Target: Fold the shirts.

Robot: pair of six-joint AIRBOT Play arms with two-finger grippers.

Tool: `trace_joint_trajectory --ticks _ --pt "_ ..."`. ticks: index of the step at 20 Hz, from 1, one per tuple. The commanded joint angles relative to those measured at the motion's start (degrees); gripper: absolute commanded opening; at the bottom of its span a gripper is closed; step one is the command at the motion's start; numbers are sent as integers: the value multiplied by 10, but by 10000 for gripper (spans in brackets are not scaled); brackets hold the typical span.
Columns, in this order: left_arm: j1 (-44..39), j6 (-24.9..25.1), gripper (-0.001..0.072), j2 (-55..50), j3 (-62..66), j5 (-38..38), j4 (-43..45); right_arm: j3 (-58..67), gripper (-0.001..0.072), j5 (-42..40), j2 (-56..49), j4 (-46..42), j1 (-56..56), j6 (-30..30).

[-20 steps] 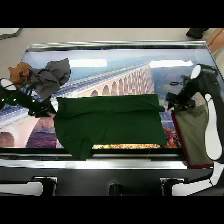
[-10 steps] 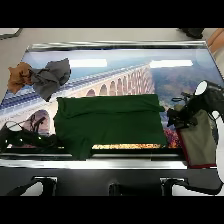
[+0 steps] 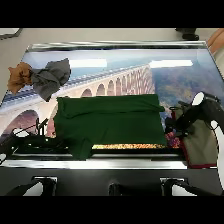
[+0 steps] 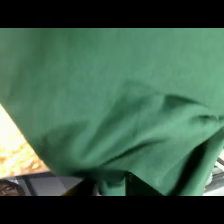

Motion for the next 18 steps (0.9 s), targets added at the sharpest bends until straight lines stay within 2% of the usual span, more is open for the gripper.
trace_joint_trajectory --ticks 1,2,3,6,13,15,16,17,18 --pt "-12 -6 139 -7 -3 16 -1 -45 500 -40 7 1 0 -9" --pt "-12 -1 52 -6 -2 8 -1 -57 500 -55 7 3 0 -8" --pt "-11 5 38 -6 -2 1 -1 -68 500 -70 7 10 0 -9" --pt "-11 18 38 -6 -2 -11 -1 -89 503 -107 6 21 0 -9" --pt "-11 18 38 -5 -2 -12 -1 -90 501 -127 -41 48 0 -8" --pt "-11 20 38 -3 1 -12 -1 -90 479 -126 -54 63 0 -8" --pt "-11 20 38 -3 8 -15 -1 -90 297 -123 -57 71 0 -8" --pt "-11 21 38 -2 19 -27 -1 -90 34 -116 -57 79 0 -8" --pt "-11 26 38 0 39 -42 -1 -90 33 -110 -56 86 0 -9"
